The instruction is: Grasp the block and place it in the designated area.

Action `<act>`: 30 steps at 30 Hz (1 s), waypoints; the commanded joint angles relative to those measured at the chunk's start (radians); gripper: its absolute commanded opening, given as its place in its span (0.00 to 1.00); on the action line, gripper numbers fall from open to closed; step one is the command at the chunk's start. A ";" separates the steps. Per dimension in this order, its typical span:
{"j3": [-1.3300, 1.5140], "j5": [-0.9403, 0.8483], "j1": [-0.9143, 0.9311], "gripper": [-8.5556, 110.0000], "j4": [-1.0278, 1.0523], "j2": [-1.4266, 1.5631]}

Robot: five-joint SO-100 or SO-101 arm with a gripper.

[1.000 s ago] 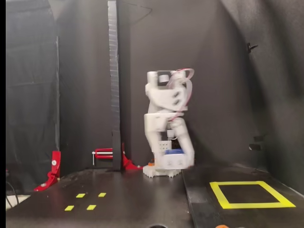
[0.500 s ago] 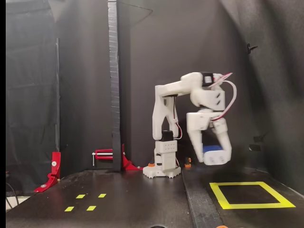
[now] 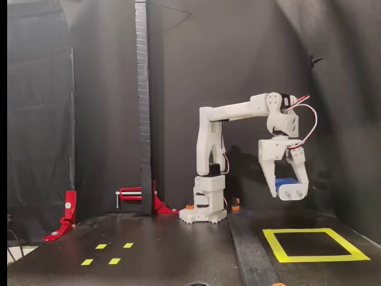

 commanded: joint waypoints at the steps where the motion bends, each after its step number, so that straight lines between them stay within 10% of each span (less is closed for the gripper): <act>1: -0.006 0.008 0.003 0.23 -0.012 0.014; 30: -0.006 0.097 0.008 0.23 -0.319 -0.462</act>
